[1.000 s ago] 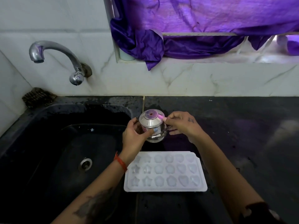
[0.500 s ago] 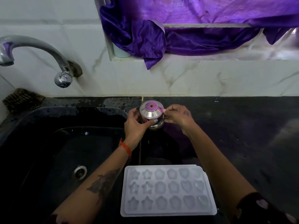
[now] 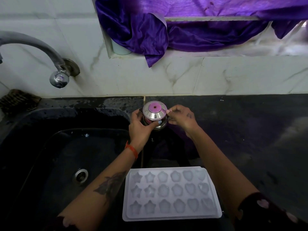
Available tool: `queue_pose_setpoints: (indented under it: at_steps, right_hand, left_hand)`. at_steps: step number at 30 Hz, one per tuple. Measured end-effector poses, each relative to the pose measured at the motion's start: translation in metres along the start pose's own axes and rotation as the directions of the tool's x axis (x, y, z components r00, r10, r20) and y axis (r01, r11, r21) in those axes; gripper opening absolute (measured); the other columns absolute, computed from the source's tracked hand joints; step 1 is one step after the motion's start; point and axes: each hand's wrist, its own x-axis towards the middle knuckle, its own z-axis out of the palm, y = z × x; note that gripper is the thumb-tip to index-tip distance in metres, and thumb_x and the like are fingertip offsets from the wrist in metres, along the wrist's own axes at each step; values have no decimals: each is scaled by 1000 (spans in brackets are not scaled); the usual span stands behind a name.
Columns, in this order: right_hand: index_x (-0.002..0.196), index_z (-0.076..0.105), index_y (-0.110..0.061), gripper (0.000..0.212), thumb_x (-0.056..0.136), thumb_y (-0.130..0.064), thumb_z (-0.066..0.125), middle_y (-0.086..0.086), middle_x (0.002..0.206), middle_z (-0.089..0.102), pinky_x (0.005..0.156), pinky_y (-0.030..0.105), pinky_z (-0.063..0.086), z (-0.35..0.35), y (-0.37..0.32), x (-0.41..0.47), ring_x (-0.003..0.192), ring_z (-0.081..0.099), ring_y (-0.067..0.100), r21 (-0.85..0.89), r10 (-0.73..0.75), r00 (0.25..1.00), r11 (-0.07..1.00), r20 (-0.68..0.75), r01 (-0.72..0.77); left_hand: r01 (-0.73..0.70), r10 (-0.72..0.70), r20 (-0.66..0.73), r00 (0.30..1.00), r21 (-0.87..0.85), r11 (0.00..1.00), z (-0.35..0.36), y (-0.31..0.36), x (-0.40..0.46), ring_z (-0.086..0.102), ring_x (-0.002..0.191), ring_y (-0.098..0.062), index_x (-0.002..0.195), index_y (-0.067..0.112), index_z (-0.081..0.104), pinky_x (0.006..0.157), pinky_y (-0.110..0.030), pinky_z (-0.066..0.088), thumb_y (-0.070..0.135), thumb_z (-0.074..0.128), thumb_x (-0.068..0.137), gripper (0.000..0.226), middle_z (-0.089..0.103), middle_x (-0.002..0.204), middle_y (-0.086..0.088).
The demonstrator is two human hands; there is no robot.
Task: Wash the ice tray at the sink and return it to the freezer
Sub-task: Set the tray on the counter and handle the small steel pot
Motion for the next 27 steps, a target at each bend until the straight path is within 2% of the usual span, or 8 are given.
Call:
queue_pose_setpoints:
  at_steps: [4,8,14,17,19,21,23,27]
  right_hand:
    - [106,57,-20,30,82,-32,70,7,107,66,91,40,53,-7,2,-14,100,64,21,-136,-60,998,989,-27,56]
    - [125,50,-18,46,85,-37,65,9,123,61,94,33,47,-19,3,-55,111,59,21,-369,-183,982,917,-44,154]
    - [131,46,-18,51,88,-39,61,7,136,50,98,30,36,-35,35,-132,128,43,23,-594,-356,934,751,3,288]
    - [136,44,-22,54,88,-43,59,9,151,31,110,42,27,-41,55,-163,141,22,27,-648,-336,942,721,-19,244]
    - [138,42,-23,56,88,-44,57,9,154,25,111,44,25,-45,67,-179,143,18,28,-676,-307,950,710,-47,196]
    - [139,41,-24,57,89,-43,57,10,155,24,111,45,26,-51,78,-192,142,19,29,-698,-274,958,701,-79,143]
    - [140,40,-24,56,89,-43,56,12,153,27,108,45,30,-55,89,-202,139,24,31,-717,-242,964,692,-114,89]
    - [141,38,-21,51,94,-36,51,11,145,39,102,38,33,-58,100,-215,128,35,31,-740,-197,960,672,-197,-14]
  left_hand:
    - [2,-2,33,999,-8,1000,-8,5,-12,56,119,-17,134,12,40,104,-41,44,25,88,61,88,59,129,-4]
    - [-6,4,77,997,32,999,-26,9,-43,45,130,-18,143,15,31,105,-28,37,30,79,73,86,47,143,-7]
    - [-104,93,104,990,106,989,-60,-1,-105,38,135,-14,143,16,33,107,-28,35,35,73,78,79,41,147,-2]
    - [-115,103,78,992,169,979,-75,-14,-131,38,135,-15,143,18,34,105,-28,35,37,72,78,78,43,146,0]
    - [-81,73,48,996,202,976,-86,-24,-145,39,134,-17,143,18,35,107,-33,37,38,71,79,76,43,146,-2]
    - [-34,28,28,999,215,976,-95,-35,-157,41,133,-21,144,18,34,107,-37,38,38,70,81,75,44,145,-5]
    - [13,-21,32,999,229,973,-103,-43,-168,46,129,-22,144,16,34,103,-35,40,37,69,82,74,46,143,-7]
    - [47,-71,78,994,269,962,-112,-53,-181,56,105,-17,141,15,37,86,-29,43,38,67,84,69,52,136,-5]
